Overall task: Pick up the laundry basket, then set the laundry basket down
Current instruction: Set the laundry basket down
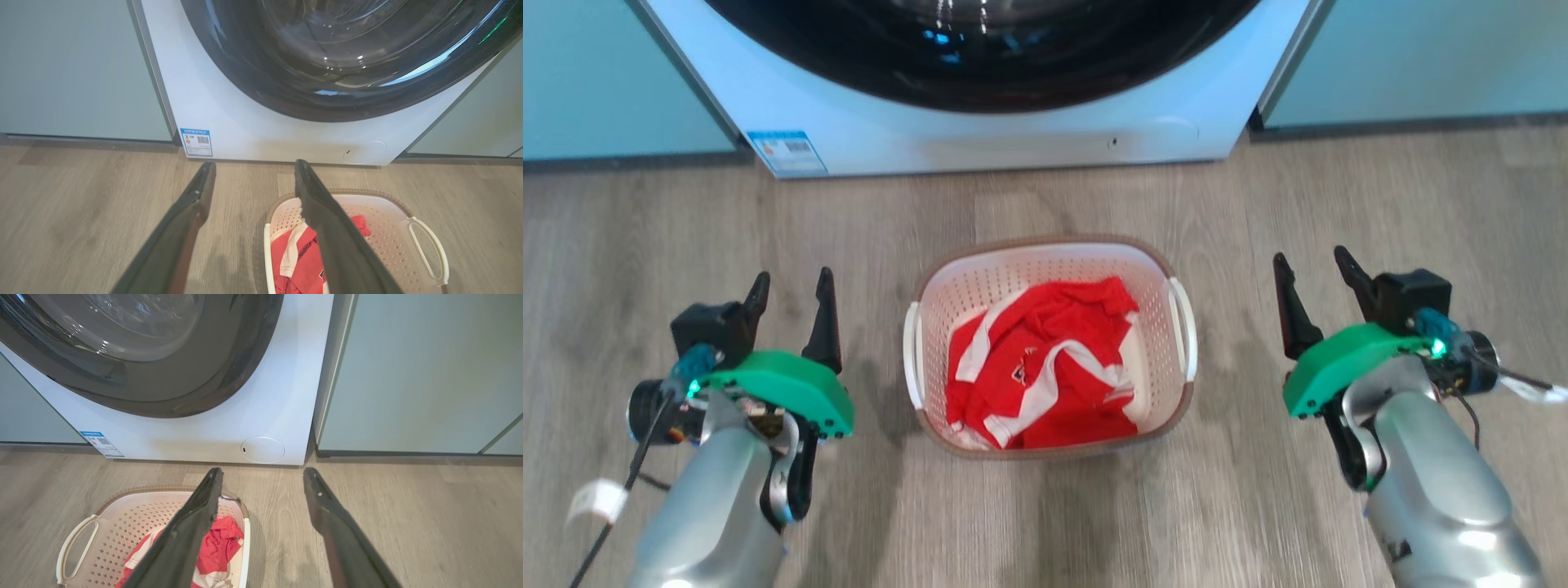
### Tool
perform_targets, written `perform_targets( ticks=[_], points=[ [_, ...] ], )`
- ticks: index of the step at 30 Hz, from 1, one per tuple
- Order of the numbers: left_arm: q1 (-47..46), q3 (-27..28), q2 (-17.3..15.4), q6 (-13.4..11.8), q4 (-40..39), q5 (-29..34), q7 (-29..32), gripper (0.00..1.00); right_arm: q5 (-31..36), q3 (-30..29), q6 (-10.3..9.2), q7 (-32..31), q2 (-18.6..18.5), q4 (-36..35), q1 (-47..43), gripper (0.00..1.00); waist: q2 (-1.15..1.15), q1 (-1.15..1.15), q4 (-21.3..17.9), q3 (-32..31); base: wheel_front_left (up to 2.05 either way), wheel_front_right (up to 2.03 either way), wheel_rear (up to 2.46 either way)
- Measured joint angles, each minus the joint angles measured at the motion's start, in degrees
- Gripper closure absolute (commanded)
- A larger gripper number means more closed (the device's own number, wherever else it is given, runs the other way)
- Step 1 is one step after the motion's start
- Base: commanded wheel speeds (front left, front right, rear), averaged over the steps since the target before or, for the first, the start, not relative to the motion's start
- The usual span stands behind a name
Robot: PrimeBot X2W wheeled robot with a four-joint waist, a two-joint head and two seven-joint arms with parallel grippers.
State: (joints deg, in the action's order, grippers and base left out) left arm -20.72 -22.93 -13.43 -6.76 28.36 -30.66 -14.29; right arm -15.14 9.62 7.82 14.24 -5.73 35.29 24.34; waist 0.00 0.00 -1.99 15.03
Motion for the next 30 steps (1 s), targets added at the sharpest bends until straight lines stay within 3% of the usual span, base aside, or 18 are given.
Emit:
perform_targets(
  ticks=[10, 30],
  points=[
    [10.1, 3.7, 0.3, -1.7, -13.3, 6.0, 0.0, 0.0, 5.3, -4.9, 0.0, 0.1, 1.6, -11.0, -8.4, 0.0, 0.0, 0.0, 0.8, -6.5, 0.0, 0.0, 0.0],
    [24.1, 2.9, -1.3, -7.0, -27.4, 8.0, 2.5, 0.0, 9.1, -7.9, 0.0, -2.6, 2.4, -25.3, -22.5, 0.0, 0.0, 0.0, 0.0, -14.5, 0.0, 0.0, 0.0]
  ],
)
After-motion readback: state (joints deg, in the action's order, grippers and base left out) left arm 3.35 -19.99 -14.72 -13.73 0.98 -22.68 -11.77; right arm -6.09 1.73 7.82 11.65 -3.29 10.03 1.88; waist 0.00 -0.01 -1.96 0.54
